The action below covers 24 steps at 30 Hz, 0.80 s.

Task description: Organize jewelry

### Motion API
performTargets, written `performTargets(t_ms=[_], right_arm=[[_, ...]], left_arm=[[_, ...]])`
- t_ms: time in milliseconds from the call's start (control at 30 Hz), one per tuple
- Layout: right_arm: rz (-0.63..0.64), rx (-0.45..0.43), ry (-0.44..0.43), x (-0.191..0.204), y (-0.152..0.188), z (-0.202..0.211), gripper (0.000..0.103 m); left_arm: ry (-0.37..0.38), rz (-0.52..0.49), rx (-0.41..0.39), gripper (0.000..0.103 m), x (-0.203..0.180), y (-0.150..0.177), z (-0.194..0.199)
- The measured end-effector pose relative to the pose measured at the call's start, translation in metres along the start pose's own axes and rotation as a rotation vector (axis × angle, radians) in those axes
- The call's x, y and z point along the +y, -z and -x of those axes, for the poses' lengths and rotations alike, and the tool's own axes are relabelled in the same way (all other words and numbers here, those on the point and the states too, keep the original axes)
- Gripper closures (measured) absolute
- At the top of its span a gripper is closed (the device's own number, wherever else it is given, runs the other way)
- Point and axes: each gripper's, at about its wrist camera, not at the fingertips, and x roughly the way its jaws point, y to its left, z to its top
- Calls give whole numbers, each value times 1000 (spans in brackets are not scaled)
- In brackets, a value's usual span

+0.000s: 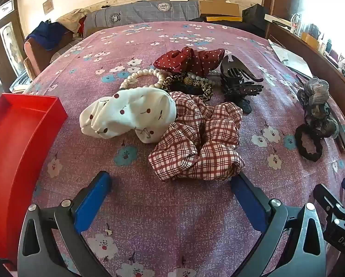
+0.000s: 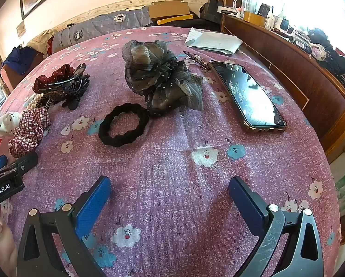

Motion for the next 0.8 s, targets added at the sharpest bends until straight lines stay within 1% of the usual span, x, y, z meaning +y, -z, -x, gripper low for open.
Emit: performTargets(t_ms=[800], right_arm=[[-6, 4, -7, 0, 0, 0, 0]], left_arm=[[5, 3, 0, 0, 0, 0, 0]])
